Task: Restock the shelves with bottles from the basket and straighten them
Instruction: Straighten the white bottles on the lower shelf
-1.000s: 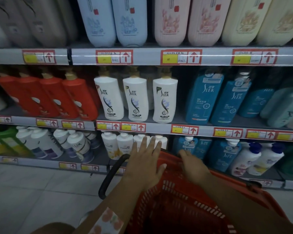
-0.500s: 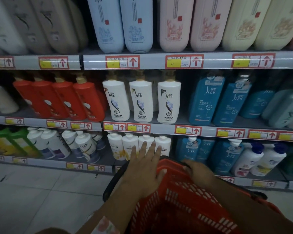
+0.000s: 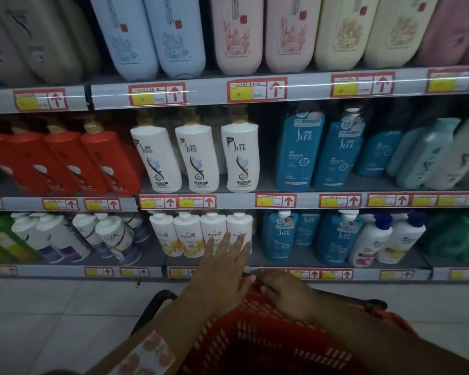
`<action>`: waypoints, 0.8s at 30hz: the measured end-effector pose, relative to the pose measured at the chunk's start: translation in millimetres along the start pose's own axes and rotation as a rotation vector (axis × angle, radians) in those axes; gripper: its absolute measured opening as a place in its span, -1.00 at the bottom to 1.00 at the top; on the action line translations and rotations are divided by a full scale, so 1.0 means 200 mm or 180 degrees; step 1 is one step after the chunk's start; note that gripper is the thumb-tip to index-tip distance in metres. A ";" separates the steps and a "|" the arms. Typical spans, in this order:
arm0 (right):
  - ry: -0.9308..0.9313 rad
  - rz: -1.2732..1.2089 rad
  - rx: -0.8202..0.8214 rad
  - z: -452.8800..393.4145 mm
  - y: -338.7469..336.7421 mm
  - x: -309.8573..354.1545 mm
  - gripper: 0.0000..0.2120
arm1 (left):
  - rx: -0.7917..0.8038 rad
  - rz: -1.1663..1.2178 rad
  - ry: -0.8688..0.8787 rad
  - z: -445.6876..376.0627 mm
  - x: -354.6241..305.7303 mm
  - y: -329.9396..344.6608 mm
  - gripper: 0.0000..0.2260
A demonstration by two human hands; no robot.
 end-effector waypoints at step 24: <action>0.0938 0.0815 -0.0166 0.42 -0.76 -1.04 -0.19 | -0.0278 0.0524 0.0147 -1.00 -0.89 0.21 -0.33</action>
Point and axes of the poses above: each hand's wrist, its own z-axis away from the middle knuckle, its own y-axis out of the palm, x = y × z, the point moved 9 cm from there along -z, towards the middle knuckle, and after that the axes turned 2 degrees about -x, right-handed, at the moved point
